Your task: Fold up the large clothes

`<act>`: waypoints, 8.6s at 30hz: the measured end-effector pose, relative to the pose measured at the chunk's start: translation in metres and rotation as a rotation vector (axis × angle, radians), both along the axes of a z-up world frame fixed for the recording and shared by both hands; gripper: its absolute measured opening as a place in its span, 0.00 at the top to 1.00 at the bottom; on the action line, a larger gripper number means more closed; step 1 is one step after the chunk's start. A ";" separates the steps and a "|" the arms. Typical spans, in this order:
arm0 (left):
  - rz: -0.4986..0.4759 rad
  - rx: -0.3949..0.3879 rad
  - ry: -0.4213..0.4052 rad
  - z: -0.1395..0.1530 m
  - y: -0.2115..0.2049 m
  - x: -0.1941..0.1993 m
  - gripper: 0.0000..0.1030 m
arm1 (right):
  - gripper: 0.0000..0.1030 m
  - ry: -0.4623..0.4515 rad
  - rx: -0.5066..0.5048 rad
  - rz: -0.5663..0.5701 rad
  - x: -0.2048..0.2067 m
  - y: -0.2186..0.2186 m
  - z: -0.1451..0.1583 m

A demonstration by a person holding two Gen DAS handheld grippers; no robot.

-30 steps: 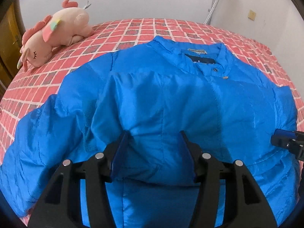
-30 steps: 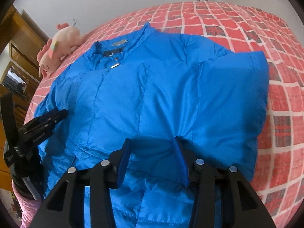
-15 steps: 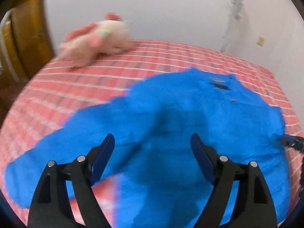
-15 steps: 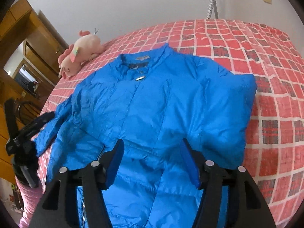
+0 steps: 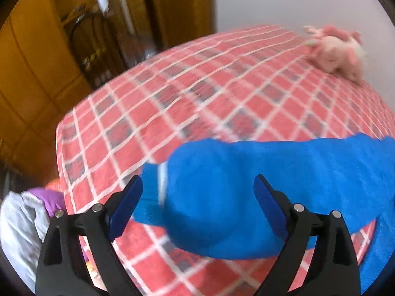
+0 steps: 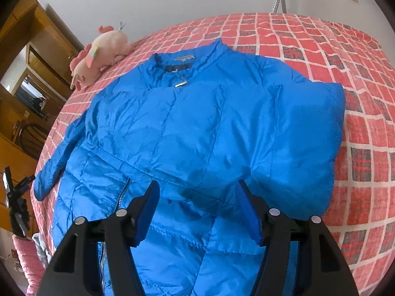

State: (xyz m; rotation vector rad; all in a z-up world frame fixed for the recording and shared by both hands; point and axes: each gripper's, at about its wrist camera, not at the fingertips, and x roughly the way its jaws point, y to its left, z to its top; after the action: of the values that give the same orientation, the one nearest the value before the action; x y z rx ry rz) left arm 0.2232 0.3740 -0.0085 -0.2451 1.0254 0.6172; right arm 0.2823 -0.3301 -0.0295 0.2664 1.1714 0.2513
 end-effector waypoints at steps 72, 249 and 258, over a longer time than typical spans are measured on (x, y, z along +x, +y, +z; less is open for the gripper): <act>-0.959 -0.351 -0.262 0.037 -0.416 0.101 0.60 | 0.38 0.007 -0.089 -0.046 0.007 -0.013 -0.015; -0.820 -0.431 -0.073 -0.026 -0.262 -0.159 0.92 | 0.92 -0.071 0.164 0.033 -0.309 -0.008 0.006; -0.891 -0.438 -0.273 0.046 -0.268 -0.139 0.93 | 0.92 -0.227 0.173 0.038 -0.285 -0.018 0.076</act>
State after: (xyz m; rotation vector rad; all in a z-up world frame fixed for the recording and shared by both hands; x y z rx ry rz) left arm 0.0838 0.1063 0.0376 -0.2180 0.8807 -0.4436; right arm -0.0029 -0.3482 0.0468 0.3578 0.9314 0.4072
